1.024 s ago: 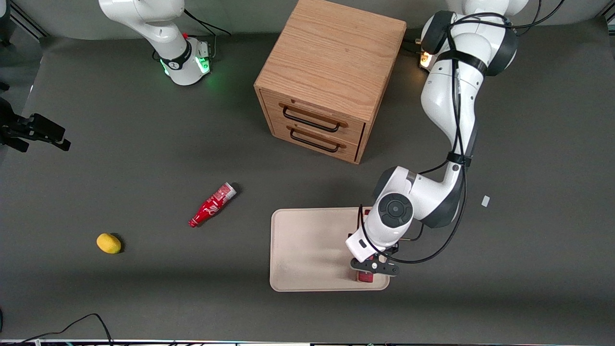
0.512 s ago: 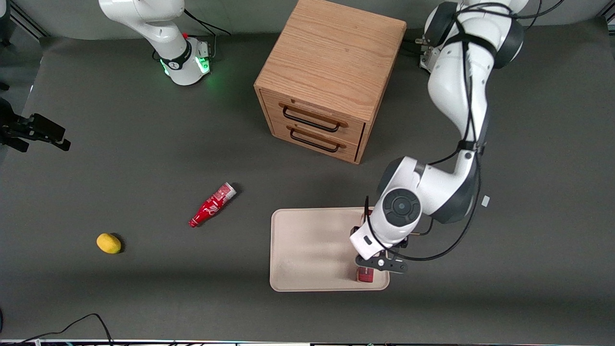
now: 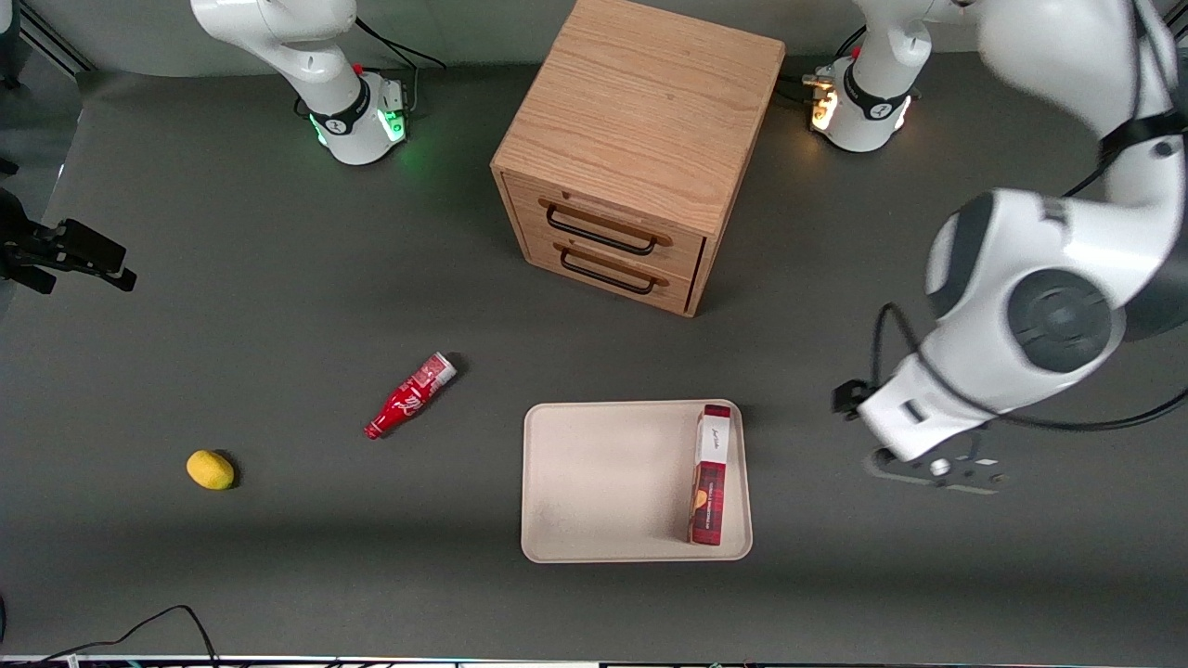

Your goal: Place red cookie box on tray

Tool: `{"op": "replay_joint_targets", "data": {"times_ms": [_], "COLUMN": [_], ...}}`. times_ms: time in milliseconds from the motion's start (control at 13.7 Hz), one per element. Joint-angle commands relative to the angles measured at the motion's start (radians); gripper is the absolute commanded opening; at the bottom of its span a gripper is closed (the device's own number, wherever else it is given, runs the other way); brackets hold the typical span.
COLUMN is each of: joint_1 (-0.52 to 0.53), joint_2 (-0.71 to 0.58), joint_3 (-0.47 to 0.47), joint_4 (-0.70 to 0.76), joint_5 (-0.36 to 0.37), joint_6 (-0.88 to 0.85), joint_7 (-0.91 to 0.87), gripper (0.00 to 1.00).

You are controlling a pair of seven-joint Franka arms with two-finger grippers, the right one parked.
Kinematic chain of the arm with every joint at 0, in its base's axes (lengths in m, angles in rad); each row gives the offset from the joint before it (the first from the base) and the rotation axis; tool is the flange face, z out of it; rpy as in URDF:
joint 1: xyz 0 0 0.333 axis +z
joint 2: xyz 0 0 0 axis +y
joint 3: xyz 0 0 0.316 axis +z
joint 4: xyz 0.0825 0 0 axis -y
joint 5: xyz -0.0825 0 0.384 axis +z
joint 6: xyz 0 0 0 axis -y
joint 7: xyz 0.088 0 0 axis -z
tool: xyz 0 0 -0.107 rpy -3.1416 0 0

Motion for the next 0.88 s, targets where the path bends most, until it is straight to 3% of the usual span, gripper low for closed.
{"op": "replay_joint_targets", "data": {"times_ms": [0, 366, 659, 805], "joint_1": [0.051, 0.037, -0.077, -0.088], "joint_2": [-0.278, -0.419, -0.421, -0.404], "joint_3": [0.045, 0.242, 0.331, 0.331], "joint_4": [-0.353, -0.409, -0.351, -0.294], "joint_5": [0.002, -0.036, -0.057, -0.060], "joint_6": [0.075, -0.020, -0.096, -0.146], "joint_7": [0.114, 0.276, 0.257, 0.246], "gripper": [1.00, 1.00, 1.00, 1.00]}}
